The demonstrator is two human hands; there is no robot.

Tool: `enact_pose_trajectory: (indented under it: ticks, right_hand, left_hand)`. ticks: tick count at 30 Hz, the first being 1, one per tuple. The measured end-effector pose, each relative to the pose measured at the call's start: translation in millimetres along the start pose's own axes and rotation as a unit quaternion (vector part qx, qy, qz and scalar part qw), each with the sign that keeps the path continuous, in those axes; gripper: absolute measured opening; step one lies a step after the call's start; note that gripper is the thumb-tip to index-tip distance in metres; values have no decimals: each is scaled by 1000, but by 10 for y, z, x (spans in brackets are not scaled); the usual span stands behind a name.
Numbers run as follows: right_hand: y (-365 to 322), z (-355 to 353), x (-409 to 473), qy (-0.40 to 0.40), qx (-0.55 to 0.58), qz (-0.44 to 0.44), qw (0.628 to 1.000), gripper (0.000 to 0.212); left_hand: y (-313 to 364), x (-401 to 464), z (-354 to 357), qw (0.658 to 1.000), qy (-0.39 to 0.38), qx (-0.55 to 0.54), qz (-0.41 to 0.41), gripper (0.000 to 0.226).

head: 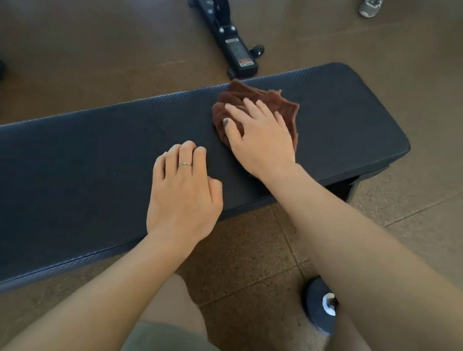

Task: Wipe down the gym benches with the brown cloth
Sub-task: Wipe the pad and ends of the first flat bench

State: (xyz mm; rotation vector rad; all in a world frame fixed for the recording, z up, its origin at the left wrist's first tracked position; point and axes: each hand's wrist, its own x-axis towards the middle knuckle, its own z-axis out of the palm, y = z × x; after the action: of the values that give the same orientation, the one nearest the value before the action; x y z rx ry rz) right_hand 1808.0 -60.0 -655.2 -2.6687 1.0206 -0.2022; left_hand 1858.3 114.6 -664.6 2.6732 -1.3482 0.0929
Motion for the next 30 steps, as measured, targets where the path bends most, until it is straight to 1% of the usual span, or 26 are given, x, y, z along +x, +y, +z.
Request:
enact_pose_trajectory:
  ticks: [2,4,6,8,11,14,17,20,22,23,25,28,30]
  right_hand:
    - [-13,2,-143,0,6,-6,1000,51]
    - [-29,-8,-554,2,18,-30,999,52]
    - [-42,-23,-954,-22,28,-54,998,59]
    - [-14,-32,-1033,-37,29,-76,996,63]
    - [-17,-54,-635,-41,19,-109,993,56]
    - [-141,58,-41,-40,14,-142,989,50]
    - [-399,183,500,-29,20,-148,988,49]
    - [-477,228,757,-18,16,-165,986,50]
    - [-258,198,825,27,5,-155,987,52]
    - [-61,151,868,54,0,-140,989,54]
    - [469,-15,970,80,-12,-101,992,55]
    - [1155,-299,1052,72,-6,-36,997,54]
    - [1157,-283,1055,72,5,16,997,54]
  left_hand:
    - [-6,-2,11,1000,4,-16,-6,49]
    - [-1,-26,24,999,7,-32,-14,48]
    - [0,-32,30,998,11,-53,-21,50]
    - [12,-35,25,998,7,-62,-30,51]
    - [27,-19,17,997,10,-61,-42,48]
    - [52,-8,-9,995,13,-70,-68,51]
    - [73,-8,-18,995,16,-75,-69,50]
    - [48,11,-4,995,19,-74,-67,49]
    - [44,20,-1,995,21,-73,-67,49]
    - [44,25,-4,995,24,-70,-65,50]
    - [53,30,-15,995,28,-66,-63,51]
    - [78,31,-28,995,34,-64,-61,51]
    - [93,34,-23,996,36,-57,-56,51]
